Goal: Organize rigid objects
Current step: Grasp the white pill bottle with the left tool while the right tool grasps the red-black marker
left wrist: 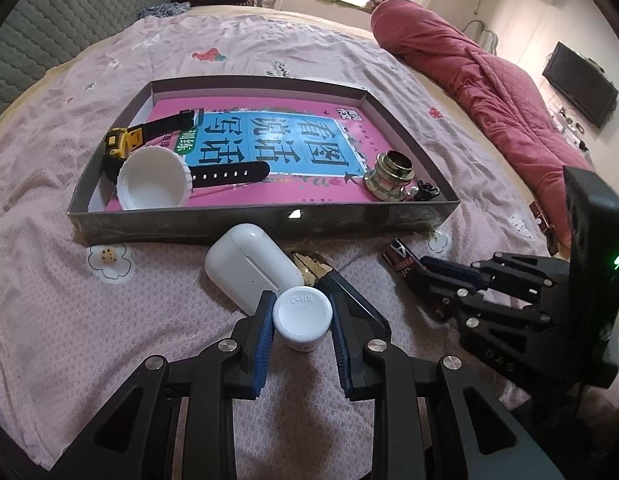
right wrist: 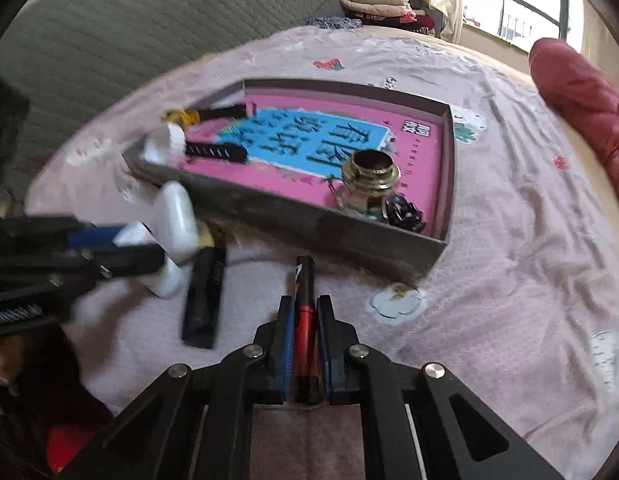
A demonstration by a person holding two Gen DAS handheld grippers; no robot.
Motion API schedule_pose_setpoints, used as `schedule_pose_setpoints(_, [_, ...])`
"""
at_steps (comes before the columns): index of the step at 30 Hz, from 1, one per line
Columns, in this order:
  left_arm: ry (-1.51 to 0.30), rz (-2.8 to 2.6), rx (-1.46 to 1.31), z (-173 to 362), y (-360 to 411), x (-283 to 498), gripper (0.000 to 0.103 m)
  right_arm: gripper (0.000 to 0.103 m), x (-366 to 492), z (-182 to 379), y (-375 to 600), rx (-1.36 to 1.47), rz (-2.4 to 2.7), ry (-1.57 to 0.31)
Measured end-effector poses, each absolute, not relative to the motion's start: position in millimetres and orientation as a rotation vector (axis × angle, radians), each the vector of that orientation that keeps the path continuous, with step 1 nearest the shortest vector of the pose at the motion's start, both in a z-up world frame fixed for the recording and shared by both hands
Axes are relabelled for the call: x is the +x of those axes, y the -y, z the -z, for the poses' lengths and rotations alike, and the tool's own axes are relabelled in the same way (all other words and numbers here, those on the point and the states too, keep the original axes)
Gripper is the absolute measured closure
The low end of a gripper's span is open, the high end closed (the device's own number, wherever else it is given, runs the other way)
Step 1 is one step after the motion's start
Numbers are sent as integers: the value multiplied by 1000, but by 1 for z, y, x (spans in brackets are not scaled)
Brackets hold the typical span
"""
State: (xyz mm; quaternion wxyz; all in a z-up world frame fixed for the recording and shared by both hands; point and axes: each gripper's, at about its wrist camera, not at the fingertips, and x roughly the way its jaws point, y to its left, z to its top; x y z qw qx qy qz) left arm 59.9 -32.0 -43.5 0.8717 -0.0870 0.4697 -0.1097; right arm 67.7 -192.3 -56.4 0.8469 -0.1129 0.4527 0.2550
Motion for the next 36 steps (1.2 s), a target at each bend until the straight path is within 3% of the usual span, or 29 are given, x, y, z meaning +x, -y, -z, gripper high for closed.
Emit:
schedule_pose_setpoints(6, [-977,233,-186,42,31,59,76,92,64,69,179,-343,-503,-960])
schedule_pose_setpoints(18, [-958,236,-185,36,29,58,76,92,68,51,200,-115,-531,-961])
schedule_pose_setpoints(36, [-914,203,-157,16,20,49,76,92,38,20,171,-98,-548,-856])
